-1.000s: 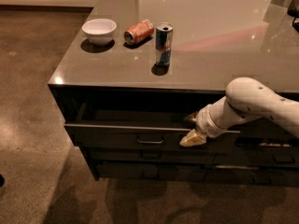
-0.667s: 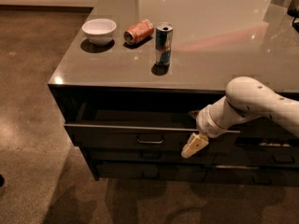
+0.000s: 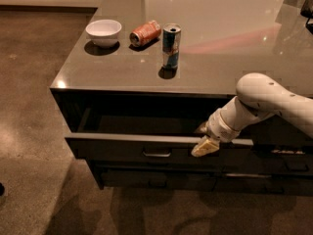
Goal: Open top drawer
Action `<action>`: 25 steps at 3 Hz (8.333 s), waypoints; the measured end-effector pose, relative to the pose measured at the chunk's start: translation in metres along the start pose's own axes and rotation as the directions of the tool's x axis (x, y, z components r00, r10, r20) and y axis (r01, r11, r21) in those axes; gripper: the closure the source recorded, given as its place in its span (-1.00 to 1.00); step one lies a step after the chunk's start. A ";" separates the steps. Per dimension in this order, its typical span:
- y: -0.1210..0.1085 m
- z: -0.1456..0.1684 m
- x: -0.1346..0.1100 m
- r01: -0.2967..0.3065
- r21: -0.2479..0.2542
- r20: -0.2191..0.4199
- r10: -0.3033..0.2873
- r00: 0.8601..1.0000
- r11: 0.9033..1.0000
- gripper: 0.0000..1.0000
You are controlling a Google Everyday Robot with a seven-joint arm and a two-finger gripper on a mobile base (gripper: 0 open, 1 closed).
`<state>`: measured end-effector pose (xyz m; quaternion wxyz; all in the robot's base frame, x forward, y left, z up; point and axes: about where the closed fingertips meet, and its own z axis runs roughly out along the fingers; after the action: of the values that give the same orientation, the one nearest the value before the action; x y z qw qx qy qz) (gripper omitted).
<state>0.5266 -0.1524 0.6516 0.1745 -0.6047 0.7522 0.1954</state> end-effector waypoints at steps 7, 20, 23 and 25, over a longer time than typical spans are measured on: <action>0.014 -0.057 -0.038 0.057 -0.037 0.061 -0.055 0.997 0.998 -1.00; 0.005 -0.010 -0.002 0.182 0.170 0.140 -0.206 0.968 0.969 1.00; 0.019 0.050 -0.047 0.259 0.033 0.143 -0.261 0.955 0.965 1.00; 0.065 0.042 -0.037 0.394 -0.124 0.217 -0.363 0.906 0.911 1.00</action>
Offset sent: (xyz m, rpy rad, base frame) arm -0.0105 0.0033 0.0120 0.0378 0.0055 0.0253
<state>0.4714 -0.0877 0.6392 0.2293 -0.7303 0.5813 0.2758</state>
